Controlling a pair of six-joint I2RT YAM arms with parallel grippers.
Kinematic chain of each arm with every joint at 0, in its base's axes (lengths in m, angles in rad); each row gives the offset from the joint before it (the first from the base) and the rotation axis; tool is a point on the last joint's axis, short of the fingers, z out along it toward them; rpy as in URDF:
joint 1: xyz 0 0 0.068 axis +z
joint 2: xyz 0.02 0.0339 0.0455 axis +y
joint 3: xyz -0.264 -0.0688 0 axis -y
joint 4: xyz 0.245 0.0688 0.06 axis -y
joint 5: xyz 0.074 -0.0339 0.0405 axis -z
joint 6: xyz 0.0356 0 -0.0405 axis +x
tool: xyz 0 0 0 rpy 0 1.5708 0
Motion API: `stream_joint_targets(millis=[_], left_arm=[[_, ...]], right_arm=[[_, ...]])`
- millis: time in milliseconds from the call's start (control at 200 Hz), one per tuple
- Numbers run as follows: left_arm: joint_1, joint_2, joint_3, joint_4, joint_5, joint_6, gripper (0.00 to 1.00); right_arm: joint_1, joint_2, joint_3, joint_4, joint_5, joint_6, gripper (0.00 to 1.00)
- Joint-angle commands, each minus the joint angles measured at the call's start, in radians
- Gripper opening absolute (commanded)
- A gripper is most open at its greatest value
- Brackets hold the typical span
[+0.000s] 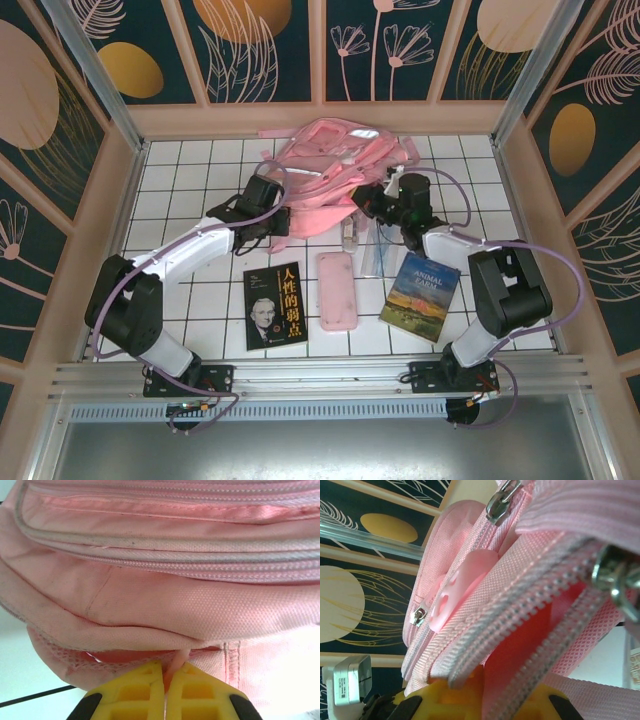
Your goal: Pack the student bag
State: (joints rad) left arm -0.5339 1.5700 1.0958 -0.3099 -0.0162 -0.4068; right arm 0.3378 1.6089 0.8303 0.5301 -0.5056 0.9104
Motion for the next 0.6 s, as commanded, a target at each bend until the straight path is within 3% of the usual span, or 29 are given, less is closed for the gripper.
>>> stream_joint_targets(millis=[0,165,220,290,500,595], left_arm=[[0.102,-0.053,-0.012,-0.114,-0.086,-0.005,0.0],[0.054,-0.106,-0.007,-0.066,0.139,-0.035,0.0],[0.035,-0.098,0.001,-0.071,0.184,-0.036,0.0],[0.015,-0.081,0.009,-0.085,0.185,-0.036,0.0],[0.006,-0.039,-0.004,-0.052,0.143,-0.024,0.0],[0.0,-0.035,-0.026,0.056,0.213,-0.047,0.37]], right_arm=[[-0.122,-0.011,0.072,0.044,0.055,-0.063,0.0],[-0.128,0.078,0.194,-0.029,-0.005,-0.106,0.0],[-0.135,0.099,0.227,-0.065,-0.026,-0.121,0.09],[-0.148,0.103,0.241,-0.094,-0.042,-0.132,0.19],[-0.17,0.048,0.214,-0.168,-0.031,-0.176,0.24],[-0.172,0.031,0.198,-0.165,-0.028,-0.178,0.24]])
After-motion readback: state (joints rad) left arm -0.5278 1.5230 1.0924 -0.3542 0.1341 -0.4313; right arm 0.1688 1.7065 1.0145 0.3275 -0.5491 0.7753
